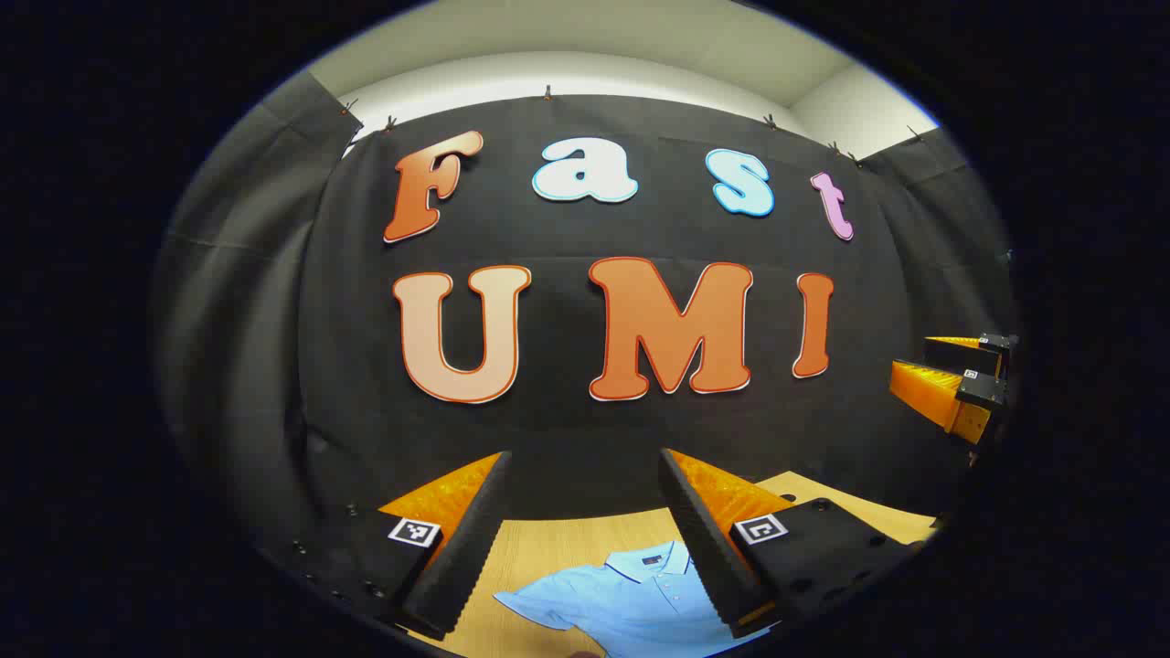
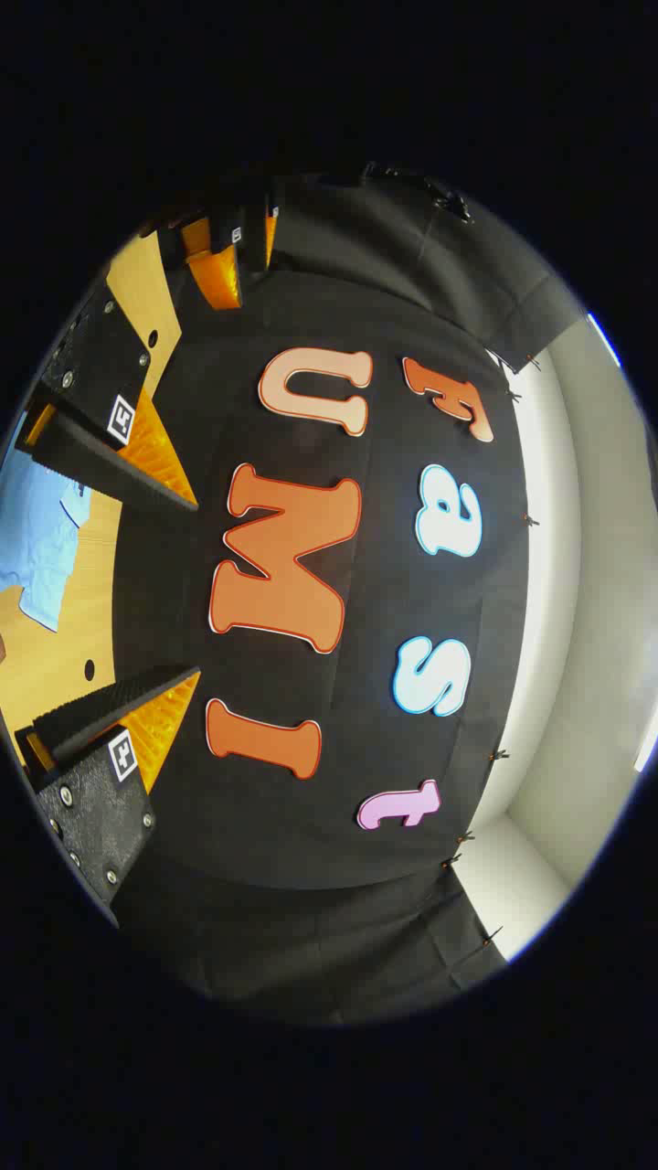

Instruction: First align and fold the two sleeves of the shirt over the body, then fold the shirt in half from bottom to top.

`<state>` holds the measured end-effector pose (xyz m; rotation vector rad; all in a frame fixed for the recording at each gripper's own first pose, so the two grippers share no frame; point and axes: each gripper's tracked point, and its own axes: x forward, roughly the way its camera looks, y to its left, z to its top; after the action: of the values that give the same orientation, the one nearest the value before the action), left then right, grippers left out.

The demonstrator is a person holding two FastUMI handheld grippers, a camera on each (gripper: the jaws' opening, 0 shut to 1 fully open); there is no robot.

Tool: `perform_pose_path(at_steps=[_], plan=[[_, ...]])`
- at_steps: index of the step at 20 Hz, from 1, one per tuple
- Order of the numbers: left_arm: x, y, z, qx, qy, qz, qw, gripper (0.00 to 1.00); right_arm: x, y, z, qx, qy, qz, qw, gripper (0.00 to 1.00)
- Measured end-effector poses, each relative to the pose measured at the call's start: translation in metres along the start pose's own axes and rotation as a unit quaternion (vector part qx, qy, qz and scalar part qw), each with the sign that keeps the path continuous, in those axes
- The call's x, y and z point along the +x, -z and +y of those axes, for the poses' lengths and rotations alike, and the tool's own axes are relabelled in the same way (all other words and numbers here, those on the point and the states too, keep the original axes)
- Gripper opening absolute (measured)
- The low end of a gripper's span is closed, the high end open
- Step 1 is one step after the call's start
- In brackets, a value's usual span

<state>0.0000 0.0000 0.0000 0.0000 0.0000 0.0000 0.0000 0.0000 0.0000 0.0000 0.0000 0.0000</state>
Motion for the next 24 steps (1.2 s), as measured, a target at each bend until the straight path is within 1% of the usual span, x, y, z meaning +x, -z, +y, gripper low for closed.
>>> perform_pose_path(at_steps=[2,4,5,7,10,13,16,18,20,24], plan=[[0.002,0.003,-0.005,-0.019,-0.016,-0.001,1.000,1.00,0.002,-0.001,-0.002,-0.011,0.000,-0.010,1.000,0.97],[0.007,0.010,-0.013,-0.026,-0.023,0.007,0.999,1.00,0.003,0.005,0.003,-0.024,-0.011,-0.014,1.000,0.97],[0.009,0.010,-0.019,-0.025,-0.020,0.009,0.999,1.00,0.004,0.016,0.006,-0.026,-0.020,-0.001,0.999,0.97],[0.014,0.003,-0.031,-0.008,-0.012,0.003,1.000,1.00,0.002,0.033,0.007,-0.024,-0.035,0.023,0.999,0.98],[0.016,-0.014,-0.041,0.020,-0.011,-0.021,1.000,1.00,0.002,0.046,-0.007,-0.010,-0.031,0.042,0.999,0.98],[0.011,-0.016,-0.053,0.019,-0.008,-0.026,0.999,1.00,0.008,0.064,-0.019,0.003,-0.024,0.069,0.997,0.99],[0.004,-0.019,-0.051,0.021,-0.015,-0.029,0.999,1.00,0.014,0.078,-0.033,-0.003,-0.015,0.087,0.996,0.98],[-0.001,-0.020,-0.047,0.029,-0.020,-0.031,0.999,1.00,0.021,0.090,-0.038,-0.003,-0.016,0.102,0.995,0.98],[-0.004,-0.020,-0.046,0.038,-0.025,-0.031,0.998,1.00,0.027,0.111,-0.041,0.001,-0.018,0.135,0.991,0.99],[-0.017,-0.019,-0.039,0.057,-0.043,-0.028,0.997,1.00,0.037,0.160,-0.048,0.019,-0.013,0.217,0.976,0.98]])
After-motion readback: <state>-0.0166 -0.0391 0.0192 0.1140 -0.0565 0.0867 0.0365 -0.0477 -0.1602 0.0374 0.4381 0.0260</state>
